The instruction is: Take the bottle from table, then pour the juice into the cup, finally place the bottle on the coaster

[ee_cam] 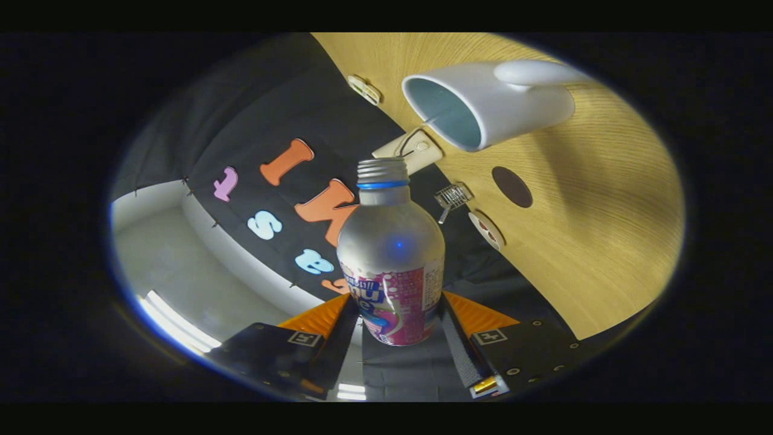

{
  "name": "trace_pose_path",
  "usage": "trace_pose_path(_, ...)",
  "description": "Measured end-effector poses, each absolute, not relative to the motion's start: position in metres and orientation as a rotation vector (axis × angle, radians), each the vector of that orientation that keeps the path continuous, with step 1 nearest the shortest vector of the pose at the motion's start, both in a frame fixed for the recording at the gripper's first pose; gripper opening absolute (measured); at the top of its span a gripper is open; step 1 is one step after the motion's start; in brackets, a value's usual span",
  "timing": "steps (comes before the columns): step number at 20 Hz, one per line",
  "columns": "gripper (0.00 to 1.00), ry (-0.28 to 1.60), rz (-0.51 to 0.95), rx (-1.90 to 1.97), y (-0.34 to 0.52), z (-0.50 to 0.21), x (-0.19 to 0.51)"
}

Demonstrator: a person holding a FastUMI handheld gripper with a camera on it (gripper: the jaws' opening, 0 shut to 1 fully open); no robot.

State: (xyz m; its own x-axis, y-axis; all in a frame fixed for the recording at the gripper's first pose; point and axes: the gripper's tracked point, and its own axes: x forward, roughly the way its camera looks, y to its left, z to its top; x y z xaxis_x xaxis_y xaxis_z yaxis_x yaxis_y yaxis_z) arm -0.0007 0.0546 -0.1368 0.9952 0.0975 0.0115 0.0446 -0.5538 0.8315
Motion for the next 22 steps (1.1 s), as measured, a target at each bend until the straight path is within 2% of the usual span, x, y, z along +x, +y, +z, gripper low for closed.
trace_pose_path(17, 0.75, 0.069, 0.066, 2.210, 0.046, -0.138, -0.002)
trace_pose_path(22, 0.76, 0.085, 0.021, 2.168, 0.046, -0.153, 0.001)
